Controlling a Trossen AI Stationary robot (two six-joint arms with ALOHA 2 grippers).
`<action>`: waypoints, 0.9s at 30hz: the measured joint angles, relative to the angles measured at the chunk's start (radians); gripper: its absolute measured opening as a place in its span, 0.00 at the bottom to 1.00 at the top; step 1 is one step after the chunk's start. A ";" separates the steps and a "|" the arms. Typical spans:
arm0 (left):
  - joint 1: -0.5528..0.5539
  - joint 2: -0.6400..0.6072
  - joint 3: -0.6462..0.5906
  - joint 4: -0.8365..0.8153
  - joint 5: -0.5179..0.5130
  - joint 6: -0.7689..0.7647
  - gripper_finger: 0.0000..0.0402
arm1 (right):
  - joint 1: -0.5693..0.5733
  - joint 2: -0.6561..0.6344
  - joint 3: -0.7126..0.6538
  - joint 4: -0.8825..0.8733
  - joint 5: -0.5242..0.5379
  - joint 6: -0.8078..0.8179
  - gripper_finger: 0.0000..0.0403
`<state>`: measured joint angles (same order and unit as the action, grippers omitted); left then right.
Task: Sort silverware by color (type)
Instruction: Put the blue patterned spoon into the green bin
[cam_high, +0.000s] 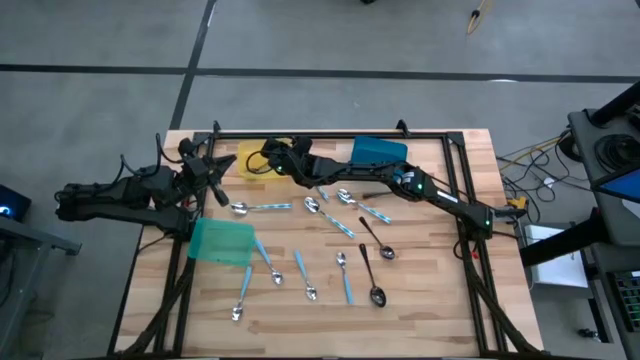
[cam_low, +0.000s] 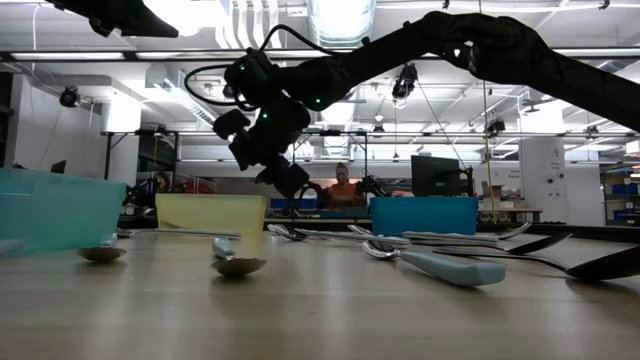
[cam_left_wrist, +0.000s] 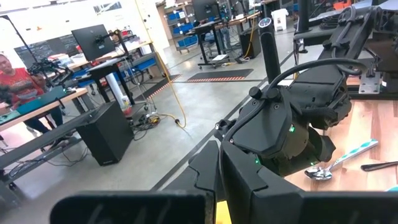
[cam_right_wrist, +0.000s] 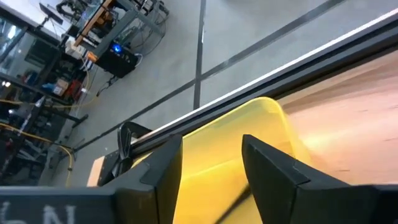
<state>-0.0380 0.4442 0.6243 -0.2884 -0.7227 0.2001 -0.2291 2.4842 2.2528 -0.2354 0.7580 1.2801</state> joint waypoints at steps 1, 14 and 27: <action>0.000 0.000 0.000 -0.002 0.000 0.000 0.00 | 0.000 -0.002 0.000 -0.001 -0.002 -0.022 0.40; 0.000 -0.001 0.000 -0.006 0.000 -0.006 0.00 | 0.014 -0.231 0.000 -0.258 -0.418 -0.905 0.33; 0.000 0.020 0.002 0.037 0.044 -0.075 0.00 | 0.231 -0.453 -0.082 -1.065 -0.532 -1.195 0.31</action>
<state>-0.0380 0.4639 0.6262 -0.2516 -0.6789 0.1251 0.0019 2.0311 2.1707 -1.3003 0.2264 0.0852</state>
